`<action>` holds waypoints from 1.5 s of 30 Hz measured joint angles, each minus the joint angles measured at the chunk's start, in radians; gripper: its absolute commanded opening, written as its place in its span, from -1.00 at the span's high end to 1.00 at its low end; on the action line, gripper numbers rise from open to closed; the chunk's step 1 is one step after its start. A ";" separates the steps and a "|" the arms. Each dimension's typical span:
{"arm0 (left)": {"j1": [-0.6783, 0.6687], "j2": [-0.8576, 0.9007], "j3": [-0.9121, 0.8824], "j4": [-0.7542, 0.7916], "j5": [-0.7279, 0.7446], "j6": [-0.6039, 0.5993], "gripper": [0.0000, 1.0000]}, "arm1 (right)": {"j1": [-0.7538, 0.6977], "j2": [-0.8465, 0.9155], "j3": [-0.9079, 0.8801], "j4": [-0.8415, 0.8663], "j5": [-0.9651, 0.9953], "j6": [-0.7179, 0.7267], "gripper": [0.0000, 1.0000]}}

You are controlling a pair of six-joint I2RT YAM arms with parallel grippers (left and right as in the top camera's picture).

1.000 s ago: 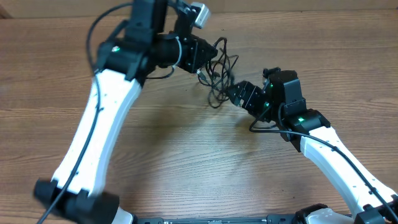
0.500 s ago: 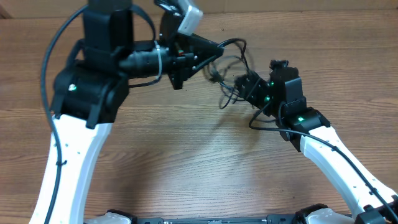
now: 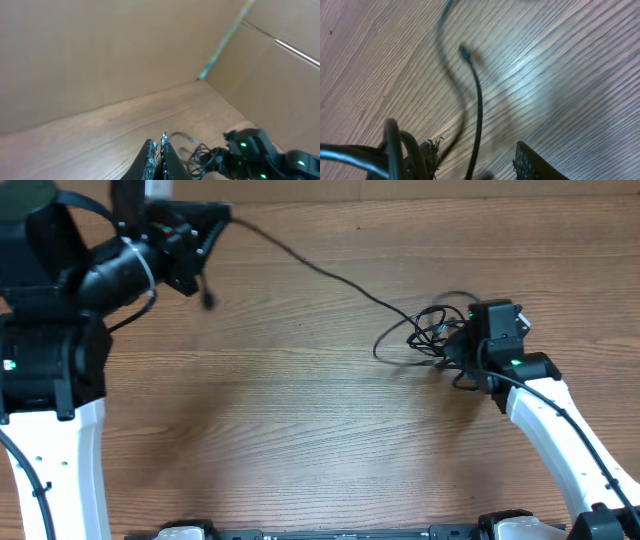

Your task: Untangle cables

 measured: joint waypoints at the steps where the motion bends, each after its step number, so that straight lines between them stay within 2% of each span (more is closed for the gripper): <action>1: 0.015 0.000 0.000 -0.016 -0.007 -0.010 0.92 | -0.006 0.000 0.000 -0.002 -0.002 -0.014 -0.19; 7: 0.060 0.000 0.000 -0.016 -0.075 -0.053 0.92 | -0.010 0.000 0.001 -0.073 0.075 -0.061 -0.40; 13: 0.252 -0.002 0.000 0.003 -0.151 -0.140 0.91 | -0.126 0.000 0.000 -0.150 0.209 -0.082 -0.55; 17: 0.347 -0.002 0.000 -0.021 -0.164 -0.193 0.92 | -0.217 0.000 0.000 -0.149 0.180 -0.085 -0.63; 21: 0.359 -0.001 0.000 -0.068 -0.149 -0.217 0.90 | -0.244 0.000 0.000 -0.101 0.022 -0.135 -1.00; 24: 0.324 0.002 0.000 -0.108 -0.143 -0.230 0.73 | -0.243 0.000 0.000 -0.081 -0.045 -0.164 -1.00; 25: 0.301 0.006 0.000 -0.121 -0.142 -0.236 0.60 | -0.245 0.000 0.001 -0.082 -0.056 -0.164 -1.00; 28: 0.229 0.024 0.000 -0.161 -0.138 -0.238 -0.11 | -0.255 0.000 0.012 -0.108 -0.076 -0.155 -1.00; 29: 0.202 0.033 0.000 -0.171 -0.137 -0.235 -0.20 | -0.264 0.000 0.024 -0.126 -0.082 -0.146 -1.00; 37: 0.002 0.163 0.000 -0.173 -0.134 -0.243 -0.51 | -0.306 0.000 0.121 -0.406 -0.137 -0.137 -1.00; 42: -0.098 0.270 0.000 -0.166 -0.134 -0.259 -0.64 | -0.312 0.001 0.120 -0.409 -0.427 -0.252 -1.00; 45: -0.155 0.331 0.000 -0.167 -0.133 -0.263 -0.68 | -0.328 0.001 0.121 -0.455 -0.570 -0.243 -1.00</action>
